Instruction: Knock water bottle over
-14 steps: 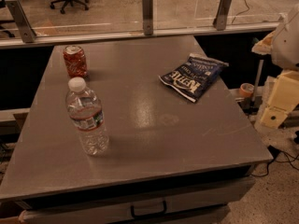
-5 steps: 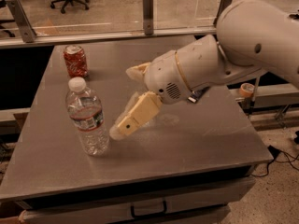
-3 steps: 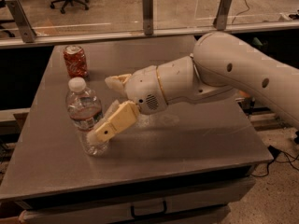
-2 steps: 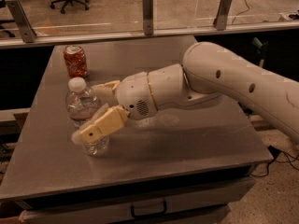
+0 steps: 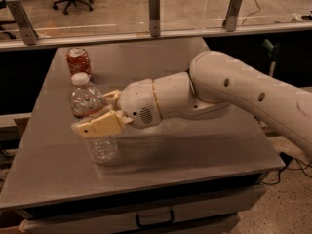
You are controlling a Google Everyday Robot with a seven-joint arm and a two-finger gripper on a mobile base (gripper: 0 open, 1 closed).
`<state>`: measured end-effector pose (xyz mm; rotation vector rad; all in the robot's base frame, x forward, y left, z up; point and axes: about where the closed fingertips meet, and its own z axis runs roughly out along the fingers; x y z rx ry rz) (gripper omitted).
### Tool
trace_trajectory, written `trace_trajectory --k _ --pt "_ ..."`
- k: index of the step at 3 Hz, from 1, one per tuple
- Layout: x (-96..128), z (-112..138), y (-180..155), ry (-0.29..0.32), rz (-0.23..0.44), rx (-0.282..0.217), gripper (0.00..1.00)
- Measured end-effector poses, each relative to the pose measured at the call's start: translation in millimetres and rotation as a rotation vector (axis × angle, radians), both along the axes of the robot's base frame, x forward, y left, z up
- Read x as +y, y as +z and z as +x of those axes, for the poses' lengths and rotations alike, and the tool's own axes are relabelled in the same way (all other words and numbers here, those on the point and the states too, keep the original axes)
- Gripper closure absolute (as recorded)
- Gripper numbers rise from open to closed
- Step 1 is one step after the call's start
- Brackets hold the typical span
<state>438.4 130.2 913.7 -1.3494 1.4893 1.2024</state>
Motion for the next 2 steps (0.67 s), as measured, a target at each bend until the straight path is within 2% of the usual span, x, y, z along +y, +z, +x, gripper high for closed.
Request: trace_trajectory --k 1,2 --pt "-32.1 17.6 20.7 -0.079 -0.058 -0.043 0.88" --pt "-76.1 42.6 46.2 -0.184 -0.195 -0.089 1.00"
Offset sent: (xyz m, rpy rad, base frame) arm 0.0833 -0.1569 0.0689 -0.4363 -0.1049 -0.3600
